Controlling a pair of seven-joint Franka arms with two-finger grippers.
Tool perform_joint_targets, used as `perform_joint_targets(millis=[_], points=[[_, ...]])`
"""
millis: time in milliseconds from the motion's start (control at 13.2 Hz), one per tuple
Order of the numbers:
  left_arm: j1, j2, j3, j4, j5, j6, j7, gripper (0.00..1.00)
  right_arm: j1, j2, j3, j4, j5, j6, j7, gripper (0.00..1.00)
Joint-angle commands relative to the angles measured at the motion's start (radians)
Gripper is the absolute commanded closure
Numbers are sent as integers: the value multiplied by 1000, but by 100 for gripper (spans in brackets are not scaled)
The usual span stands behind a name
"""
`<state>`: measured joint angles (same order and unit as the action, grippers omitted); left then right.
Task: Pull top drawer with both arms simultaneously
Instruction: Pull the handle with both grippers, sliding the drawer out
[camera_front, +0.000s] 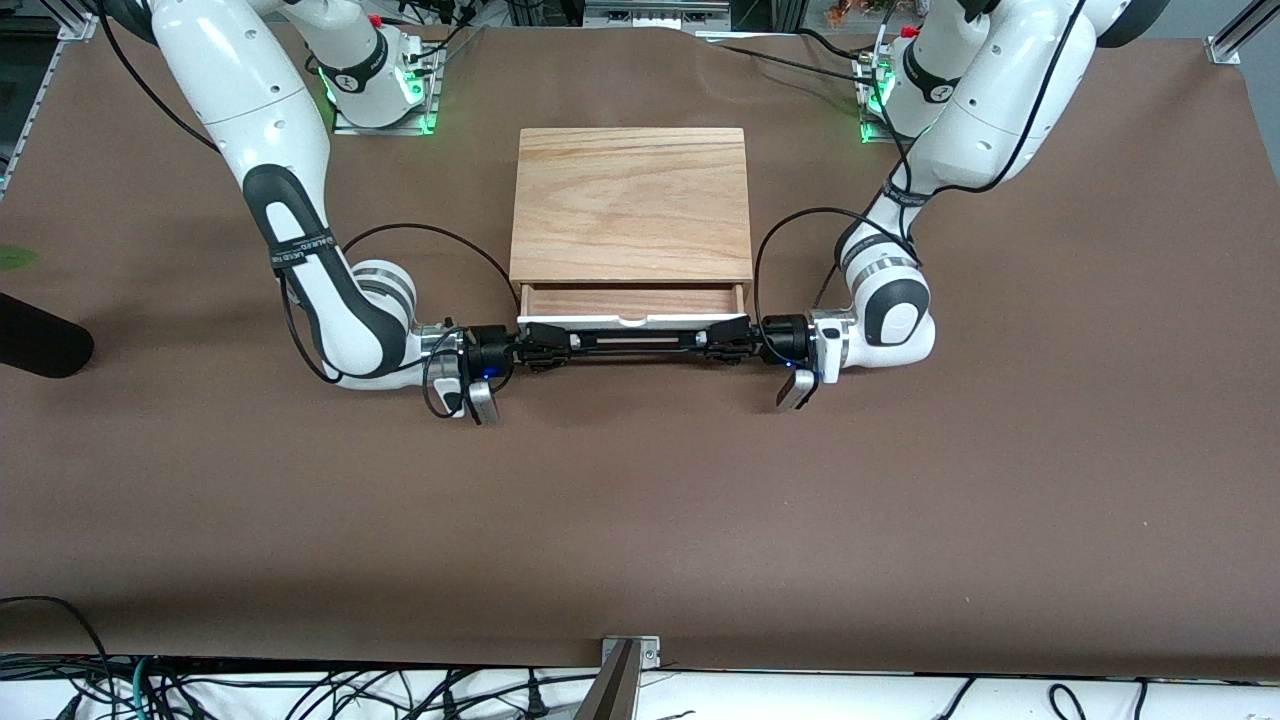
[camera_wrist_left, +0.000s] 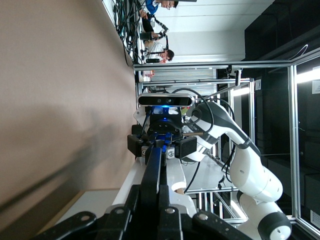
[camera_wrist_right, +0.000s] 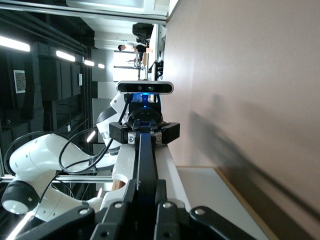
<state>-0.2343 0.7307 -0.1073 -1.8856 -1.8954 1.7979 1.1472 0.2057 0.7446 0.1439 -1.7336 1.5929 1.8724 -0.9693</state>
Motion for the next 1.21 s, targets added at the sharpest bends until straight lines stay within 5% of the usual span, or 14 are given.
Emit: perform_joint_targets(millis=[0, 605, 1134], points=[[10, 32, 15, 57, -11, 61, -29, 100, -37, -7, -13, 100, 84, -29, 104, 98], [7, 79, 58, 132, -53, 63, -70, 100, -54, 134, -26, 247, 91, -88, 104, 97], [7, 96, 72, 166, -59, 83, -83, 100, -71, 159, -32, 270, 91, -122, 104, 97]])
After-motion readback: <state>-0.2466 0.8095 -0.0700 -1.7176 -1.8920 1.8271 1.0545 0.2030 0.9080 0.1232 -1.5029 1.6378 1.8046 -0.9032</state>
